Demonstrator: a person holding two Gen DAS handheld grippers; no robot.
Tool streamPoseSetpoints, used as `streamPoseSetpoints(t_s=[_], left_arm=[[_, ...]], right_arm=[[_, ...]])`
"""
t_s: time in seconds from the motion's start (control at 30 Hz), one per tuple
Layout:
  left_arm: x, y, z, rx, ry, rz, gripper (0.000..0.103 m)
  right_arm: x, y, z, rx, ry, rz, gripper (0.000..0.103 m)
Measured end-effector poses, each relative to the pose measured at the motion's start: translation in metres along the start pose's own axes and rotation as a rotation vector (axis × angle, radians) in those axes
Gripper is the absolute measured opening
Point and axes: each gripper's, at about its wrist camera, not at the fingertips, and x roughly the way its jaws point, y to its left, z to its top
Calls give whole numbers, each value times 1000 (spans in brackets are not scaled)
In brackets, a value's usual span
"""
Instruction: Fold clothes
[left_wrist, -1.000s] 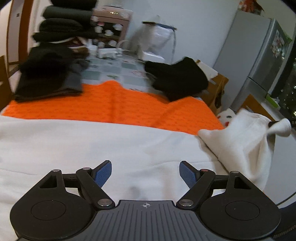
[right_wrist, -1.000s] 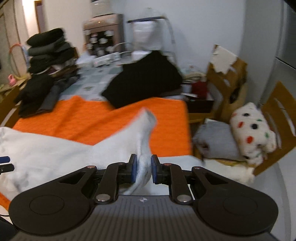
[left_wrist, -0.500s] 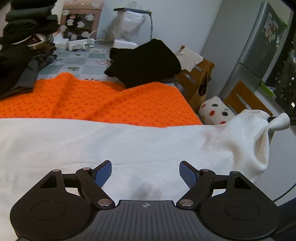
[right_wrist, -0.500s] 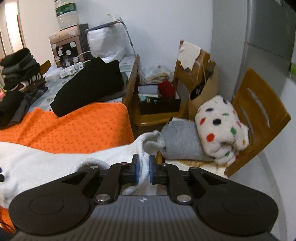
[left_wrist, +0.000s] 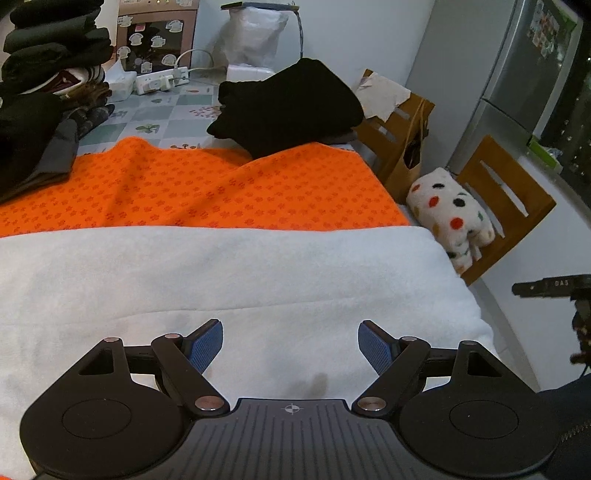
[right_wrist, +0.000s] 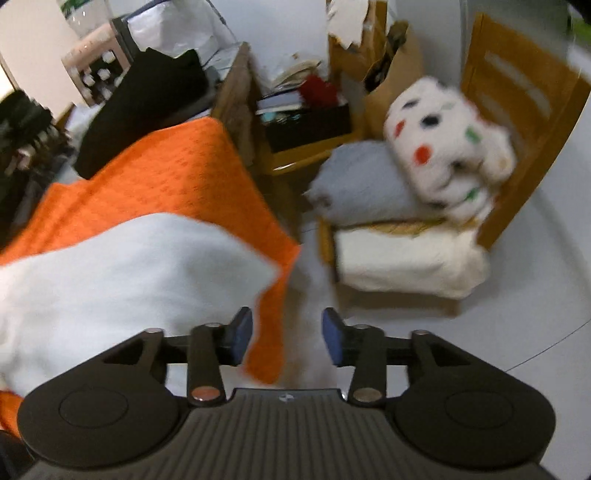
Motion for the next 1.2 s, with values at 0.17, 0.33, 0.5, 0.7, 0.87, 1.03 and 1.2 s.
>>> streamPoseSetpoints(t_s=[0.17,0.33,0.5,0.7,0.87,1.03,1.2], left_arm=[[0,1,3,16,30,16,82],[2,4,9,8,38,39,82],[2,9,15,-39,19,66,82],[-6,19,15,-103,-47,107,82],[-21,43,-6,-192,-93,173,82],[-45,81,-32,-307,-133,265,82],[-80,128,-59,-394,-178,347,82]], right_arm=[[24,-6,-31,170,-2,49,54],[35,2,-61,300,-46,160,60],[56,16,-84,296,-23,150,61],[43,26,-74,176,-3,34,57],[20,50,-43,55,-26,56,58],[7,85,-6,-45,-31,111,62],[6,136,17,-109,-25,168,63]])
